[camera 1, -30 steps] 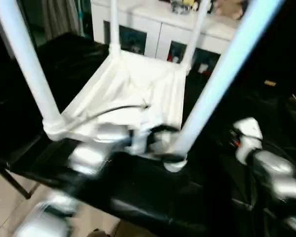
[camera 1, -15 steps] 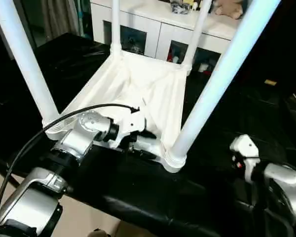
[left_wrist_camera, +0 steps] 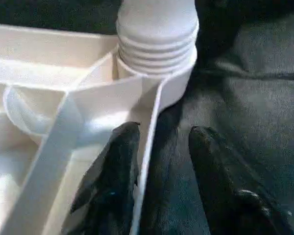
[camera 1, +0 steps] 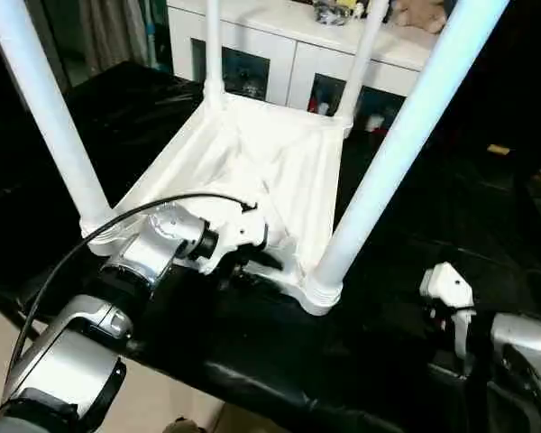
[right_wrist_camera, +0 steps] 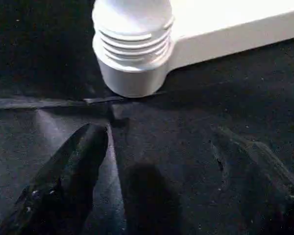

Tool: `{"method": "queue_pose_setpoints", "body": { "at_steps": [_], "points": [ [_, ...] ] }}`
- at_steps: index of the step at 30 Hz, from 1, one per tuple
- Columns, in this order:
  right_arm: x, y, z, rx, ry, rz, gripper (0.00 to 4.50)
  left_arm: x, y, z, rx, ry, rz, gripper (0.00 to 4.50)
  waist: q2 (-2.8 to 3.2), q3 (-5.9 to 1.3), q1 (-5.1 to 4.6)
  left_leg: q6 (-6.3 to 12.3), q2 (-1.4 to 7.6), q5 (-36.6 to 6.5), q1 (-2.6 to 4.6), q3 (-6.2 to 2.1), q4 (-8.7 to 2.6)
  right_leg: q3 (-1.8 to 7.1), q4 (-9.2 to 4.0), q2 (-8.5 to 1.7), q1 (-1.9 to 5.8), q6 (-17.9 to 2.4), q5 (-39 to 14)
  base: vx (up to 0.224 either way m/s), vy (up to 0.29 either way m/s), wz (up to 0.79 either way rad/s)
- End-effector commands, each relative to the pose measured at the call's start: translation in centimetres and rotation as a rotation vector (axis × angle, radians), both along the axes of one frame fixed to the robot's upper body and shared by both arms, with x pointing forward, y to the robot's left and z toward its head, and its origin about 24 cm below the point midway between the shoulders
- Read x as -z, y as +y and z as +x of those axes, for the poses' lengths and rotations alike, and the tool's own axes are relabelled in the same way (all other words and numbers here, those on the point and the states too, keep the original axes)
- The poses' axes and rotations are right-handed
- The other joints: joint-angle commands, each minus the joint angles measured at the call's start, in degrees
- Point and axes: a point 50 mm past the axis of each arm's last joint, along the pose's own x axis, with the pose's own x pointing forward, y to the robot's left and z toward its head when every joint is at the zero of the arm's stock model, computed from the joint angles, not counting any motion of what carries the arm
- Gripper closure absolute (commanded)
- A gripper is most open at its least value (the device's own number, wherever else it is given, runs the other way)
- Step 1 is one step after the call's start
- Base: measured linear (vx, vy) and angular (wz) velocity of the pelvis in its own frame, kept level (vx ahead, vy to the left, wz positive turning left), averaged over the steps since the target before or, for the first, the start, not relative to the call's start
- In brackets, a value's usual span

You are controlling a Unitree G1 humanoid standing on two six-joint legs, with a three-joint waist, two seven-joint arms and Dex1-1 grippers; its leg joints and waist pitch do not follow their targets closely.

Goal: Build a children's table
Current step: Rotate table base, then rotate leg to tighten

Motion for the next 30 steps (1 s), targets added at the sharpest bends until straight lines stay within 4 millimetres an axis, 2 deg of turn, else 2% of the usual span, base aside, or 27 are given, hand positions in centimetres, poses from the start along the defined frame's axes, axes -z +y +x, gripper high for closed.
{"method": "queue_pose_setpoints", "body": {
  "at_steps": [1, 5, 7, 11, 12, 17, 18, 25, 29, 30],
  "points": [
    [-0.5, -0.2, -0.1, -0.005, -0.004, -0.01, 0.73, -0.4, -0.3, 0.3, 0.031, -0.02, 0.029, 3.01, 0.8, -3.45, 0.21, 0.25, 1.22, -20.1, 1.63, -0.72, -4.56, 0.92, -4.6, -2.05, 1.92, -13.2, -8.6, 0.0, 0.0, 0.0],
    [-0.6, -0.2, -0.2, -0.005, -0.003, -0.012, 0.73, -0.1, 0.0, 0.3, 0.026, -0.021, 0.045, 3.35, 0.9, -3.44, 0.19, -0.09, 1.26, -20.6, 1.65, -0.77, -4.61, 0.93, -4.58, -2.13, 1.89, -13.2, -8.8, 0.0, 0.0, 0.0],
    [-0.7, -0.1, -0.2, -0.004, -0.003, -0.014, 0.73, 0.0, 0.1, 0.4, 0.023, -0.02, 0.049, 3.6, 0.72, -3.4, 0.2, 0.12, 1.18, -20.1, 1.54, -0.72, -4.56, 0.96, -4.6, -2.08, 1.97, -13.2, -8.2, 0.0, 0.0, 0.0],
    [-0.7, -0.1, -0.2, -0.004, -0.002, -0.015, 0.73, 0.2, 0.3, 0.5, 0.018, -0.02, 0.061, 3.76, 0.91, -3.5, 0.21, 0.29, 1.24, -19.3, 1.57, -0.74, -4.54, 0.93, -4.48, -2.14, 2.02, -13.4, -7.1, 0.0, 0.0, 0.0],
    [-0.7, -0.1, -0.2, -0.004, -0.003, -0.015, 0.73, 0.2, 0.4, 0.5, 0.018, -0.022, 0.065, 3.98, 0.94, -3.49, 0.19, 0.25, 1.21, -19.4, 1.61, -0.7, -4.51, 0.93, -4.47, -2.11, 1.99, -13.5, -6.9, 0.0, 0.0, 0.0],
    [-0.8, -0.1, -0.2, -0.003, -0.008, -0.018, 0.73, 0.5, 0.5, 0.5, 0.024, -0.03, 0.101, 4.31, 1.09, -3.49, 0.14, 0.1, 1.3, -19.7, 1.62, -0.79, -4.59, 0.93, -4.45, -2.19, 2.05, -13.7, -6.8, 0.0, 0.0, 0.0],
    [-0.9, -0.1, -0.1, -0.003, -0.012, -0.02, 0.73, 0.6, 0.6, 0.5, 0.029, -0.03, 0.12, 4.42, 0.88, -3.48, 0.01, 0.23, 1.19, -19.6, 1.5, -0.74, -4.54, 0.91, -4.48, -2.12, 2.12, -13.6, -6.7, 0.0, 0.0, 0.0],
    [-1.1, -0.3, 0.3, 0.019, -0.043, -0.034, 0.73, 1.6, 1.0, -0.1, 0.066, 0.018, 0.206, 4.49, 0.7, -3.39, -0.4, 0.53, 1.21, -20.0, 1.43, -0.75, -4.57, 0.95, -4.75, -2.28, 2.04, -13.1, -9.6, 0.0, 0.0, 0.0],
    [-1.0, -0.9, 1.7, 0.138, -0.106, -0.068, 0.73, 2.0, 0.3, 0.1, -0.033, 0.049, 0.165, 4.49, 0.81, -3.37, -0.67, -0.03, 1.14, -20.0, 1.5, -0.72, -4.59, 0.88, -4.85, -2.28, 1.72, -13.1, -11.8, 0.0, 0.0, 0.0],
    [-1.0, -1.1, 2.0, 0.165, -0.112, -0.068, 0.73, 2.0, -0.2, 0.2, -0.064, 0.053, 0.129, 4.49, 0.65, -3.36, -0.55, -0.04, 1.18, -20.7, 1.72, -0.62, -4.5, 0.92, -4.99, -2.25, 1.62, -13.0, -12.5, 0.0, 0.0, 0.0]
  ]
}}
